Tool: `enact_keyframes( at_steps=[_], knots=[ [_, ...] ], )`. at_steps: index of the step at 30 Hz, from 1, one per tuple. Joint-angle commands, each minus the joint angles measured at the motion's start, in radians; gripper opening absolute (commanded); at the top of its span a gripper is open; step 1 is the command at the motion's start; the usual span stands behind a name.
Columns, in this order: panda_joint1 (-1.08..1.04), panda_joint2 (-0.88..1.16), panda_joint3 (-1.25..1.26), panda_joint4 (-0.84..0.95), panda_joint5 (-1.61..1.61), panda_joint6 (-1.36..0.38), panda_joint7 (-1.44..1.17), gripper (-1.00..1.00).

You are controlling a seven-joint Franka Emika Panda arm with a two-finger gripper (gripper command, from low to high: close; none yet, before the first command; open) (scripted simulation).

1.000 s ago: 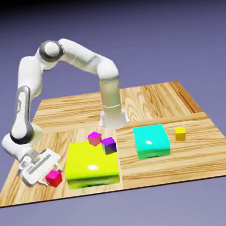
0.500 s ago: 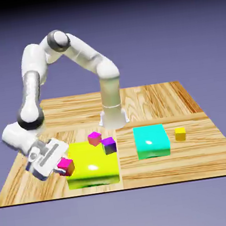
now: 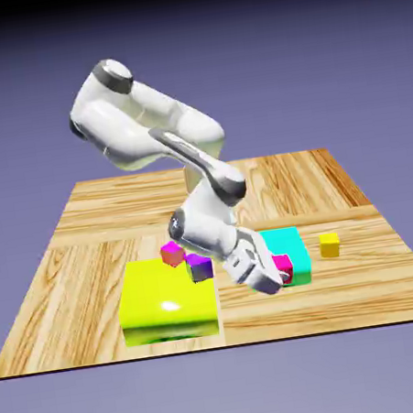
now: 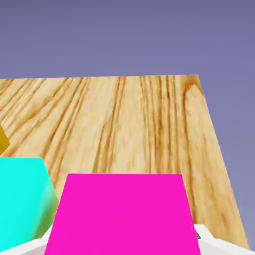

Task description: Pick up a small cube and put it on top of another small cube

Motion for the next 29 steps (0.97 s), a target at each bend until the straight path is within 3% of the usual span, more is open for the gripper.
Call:
enact_keyframes(
  at_steps=[1, 10, 19, 20, 29],
  knots=[
    [0.013, -0.011, 0.008, -0.036, -0.023, 0.036, 0.015, -1.0],
    [0.105, -0.09, -0.008, -0.322, -0.163, 0.309, 0.068, -1.0],
    [0.388, -0.179, -0.182, -0.24, -0.157, 0.496, 0.026, -1.0],
    [0.388, -0.179, -0.182, -0.24, -0.157, 0.496, 0.026, 1.0],
    [0.105, -0.09, -0.008, -0.322, -0.163, 0.309, 0.068, 1.0]
  ],
)
